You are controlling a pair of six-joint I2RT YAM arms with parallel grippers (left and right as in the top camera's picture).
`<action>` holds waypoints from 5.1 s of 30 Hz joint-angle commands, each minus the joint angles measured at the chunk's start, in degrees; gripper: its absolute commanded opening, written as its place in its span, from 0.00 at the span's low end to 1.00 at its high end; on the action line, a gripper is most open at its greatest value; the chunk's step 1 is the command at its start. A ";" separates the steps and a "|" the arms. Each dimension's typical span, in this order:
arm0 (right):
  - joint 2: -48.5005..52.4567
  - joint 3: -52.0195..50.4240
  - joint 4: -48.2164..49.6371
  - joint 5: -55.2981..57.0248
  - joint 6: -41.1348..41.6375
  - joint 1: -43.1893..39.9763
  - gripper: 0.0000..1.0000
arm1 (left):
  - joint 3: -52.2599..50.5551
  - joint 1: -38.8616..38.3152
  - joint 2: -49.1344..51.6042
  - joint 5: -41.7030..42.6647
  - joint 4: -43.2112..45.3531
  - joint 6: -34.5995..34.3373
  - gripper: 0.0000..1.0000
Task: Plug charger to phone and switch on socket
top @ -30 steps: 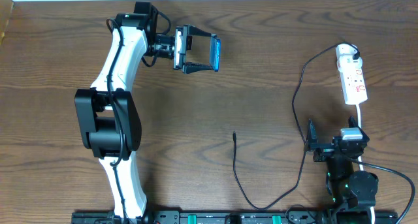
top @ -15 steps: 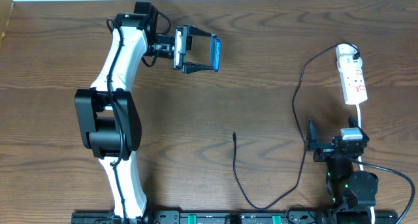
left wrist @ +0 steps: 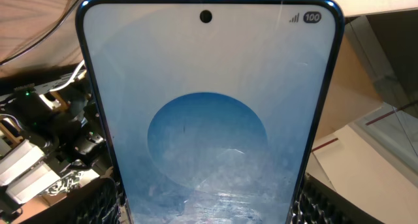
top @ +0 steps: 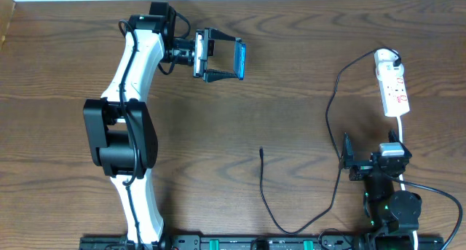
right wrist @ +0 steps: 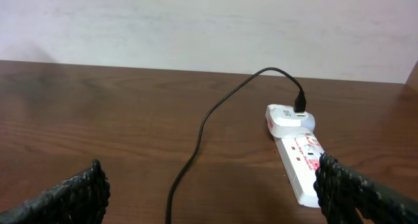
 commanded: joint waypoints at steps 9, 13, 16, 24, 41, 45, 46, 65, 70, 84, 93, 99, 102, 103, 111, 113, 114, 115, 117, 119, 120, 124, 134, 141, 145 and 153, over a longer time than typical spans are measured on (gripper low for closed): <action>-0.20 -0.09 -0.26 0.26 -0.68 0.28 0.99 | 1.49 0.20 -1.97 -0.09 -0.26 0.61 0.07; -0.20 -0.09 -0.26 0.24 -0.68 0.28 0.99 | 1.49 0.20 -1.97 -5.29 -0.28 0.61 0.07; -0.17 -0.09 -0.26 0.26 -0.68 0.28 0.99 | 1.49 0.20 -1.97 -8.22 -0.28 1.31 0.07; -0.20 -0.09 -0.26 0.24 -0.68 0.28 0.99 | 1.49 0.13 -1.97 -9.86 -0.28 1.70 0.07; -0.17 -0.09 6.01 -1.79 -0.52 0.28 0.99 | 1.46 -1.81 -1.97 -9.81 -0.28 1.64 0.07; -0.17 0.42 10.71 -4.31 0.15 0.28 0.99 | 1.49 -2.60 -1.95 -9.84 -0.28 1.64 0.07; -0.17 1.05 10.49 -4.28 2.29 0.28 0.99 | 1.49 -2.71 -1.97 -9.86 -0.26 1.64 0.07; 39.69 33.90 -4.72 -21.38 20.20 0.24 0.99 | 1.49 -3.28 -1.97 -23.39 -0.26 -0.79 0.07; 55.32 41.70 -2.25 -41.05 20.63 0.24 0.99 | 1.49 -4.48 -1.97 -26.43 -0.15 -2.69 0.07; 78.49 42.66 8.57 -48.43 52.50 2.89 0.95 | 1.49 -8.15 -1.97 -39.06 0.15 -11.19 0.07; 80.30 42.66 8.59 -46.60 53.64 8.15 0.99 | 1.49 -11.19 -1.97 -46.69 0.37 -14.40 0.07; 80.30 42.64 5.95 -43.50 57.88 11.39 0.98 | 1.49 -13.64 -1.97 -47.36 1.01 -16.79 0.07; 80.30 42.64 4.63 -41.35 59.01 12.74 0.98 | 1.49 -14.75 -1.95 -47.34 1.49 -16.81 0.07; 80.30 42.64 4.48 -40.74 58.99 13.18 0.97 | 1.49 -15.10 -1.97 -47.34 1.49 -16.90 0.07; 80.30 42.64 3.04 -36.46 58.95 15.58 0.93 | 1.49 -17.92 -1.95 -47.36 1.44 -17.22 0.07; 80.30 42.64 1.18 -34.27 58.90 15.96 0.93 | 1.49 -18.53 -1.97 -47.36 1.44 -17.22 0.07; 80.30 42.64 0.20 -32.98 58.86 16.13 0.93 | 1.49 -18.80 -1.97 -47.36 1.44 -17.22 0.07; 80.30 42.64 -0.39 -32.11 58.51 16.24 0.93 | 1.49 -19.08 -1.95 -47.36 1.44 -17.22 0.07; 80.30 42.64 -0.63 -31.12 57.18 16.41 0.93 | 1.49 -19.65 -1.95 -47.36 1.44 -17.25 0.07; 80.30 42.64 -0.52 -30.53 56.04 16.57 0.93 | 1.49 -20.20 -1.95 -47.36 1.44 -17.25 0.07; 80.30 42.64 -0.48 -30.14 55.67 16.59 0.93 | 1.49 -20.52 -1.95 -47.36 1.44 -17.25 0.07; 80.30 42.64 -0.57 -29.29 54.18 16.70 0.92 | 1.46 -21.73 -1.95 -47.39 1.44 -17.25 0.06; 80.30 42.64 -0.92 -26.49 54.18 18.08 0.68 | 1.49 -23.63 -1.95 -47.36 1.46 -19.45 0.07; 80.30 42.64 -1.29 -26.08 54.16 18.10 0.45 | 1.49 -23.93 -1.95 -47.36 1.42 -19.58 0.07; 80.30 42.64 -2.23 -25.00 54.16 18.08 0.38 | 1.49 -23.93 -1.95 -47.34 1.42 -19.58 0.07; 80.30 42.64 -2.16 -24.04 53.96 18.08 0.24 | 1.46 -23.98 -1.95 -47.30 0.42 -19.58 0.07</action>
